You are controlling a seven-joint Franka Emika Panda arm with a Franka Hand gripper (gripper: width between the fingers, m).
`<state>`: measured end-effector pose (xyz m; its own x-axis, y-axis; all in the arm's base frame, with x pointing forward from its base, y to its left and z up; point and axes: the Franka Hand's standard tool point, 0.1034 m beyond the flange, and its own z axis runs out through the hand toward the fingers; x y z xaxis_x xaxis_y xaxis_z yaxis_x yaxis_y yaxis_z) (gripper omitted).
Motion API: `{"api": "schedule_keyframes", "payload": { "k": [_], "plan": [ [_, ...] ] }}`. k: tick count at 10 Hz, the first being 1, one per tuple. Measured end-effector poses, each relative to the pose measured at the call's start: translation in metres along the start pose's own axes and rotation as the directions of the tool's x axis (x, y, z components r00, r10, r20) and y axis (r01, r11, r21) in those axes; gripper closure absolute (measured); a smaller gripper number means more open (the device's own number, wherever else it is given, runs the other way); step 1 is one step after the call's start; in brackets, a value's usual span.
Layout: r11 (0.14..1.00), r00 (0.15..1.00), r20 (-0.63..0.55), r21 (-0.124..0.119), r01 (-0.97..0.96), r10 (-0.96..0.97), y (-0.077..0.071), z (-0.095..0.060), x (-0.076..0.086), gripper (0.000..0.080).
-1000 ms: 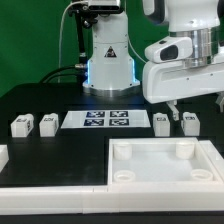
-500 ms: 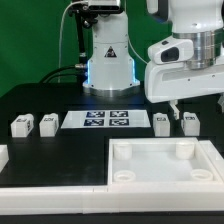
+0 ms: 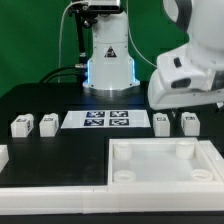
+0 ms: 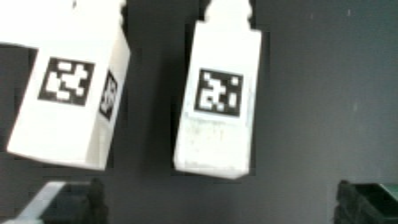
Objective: Assemble one leg
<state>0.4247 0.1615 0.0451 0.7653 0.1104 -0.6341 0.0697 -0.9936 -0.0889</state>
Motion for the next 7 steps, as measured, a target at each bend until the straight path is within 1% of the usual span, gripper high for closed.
{"api": "schedule_keyframes", "payload": {
  "k": [1,2,4,6,7],
  "plan": [
    [1.0,0.999,0.053,0.006,0.005,-0.005,0.0,0.0,0.006,0.0151],
    [1.0,0.998,0.057,0.009,0.006,-0.006,-0.001,0.0,0.01,0.0151],
    [1.0,0.998,0.057,0.008,0.003,-0.004,-0.002,0.001,0.01,0.0151],
    [1.0,0.995,0.098,-0.012,-0.026,0.027,-0.008,0.025,0.002,0.0151],
    [0.999,0.993,0.112,-0.016,-0.028,0.03,-0.009,0.033,-0.001,0.0151]
  ]
}}
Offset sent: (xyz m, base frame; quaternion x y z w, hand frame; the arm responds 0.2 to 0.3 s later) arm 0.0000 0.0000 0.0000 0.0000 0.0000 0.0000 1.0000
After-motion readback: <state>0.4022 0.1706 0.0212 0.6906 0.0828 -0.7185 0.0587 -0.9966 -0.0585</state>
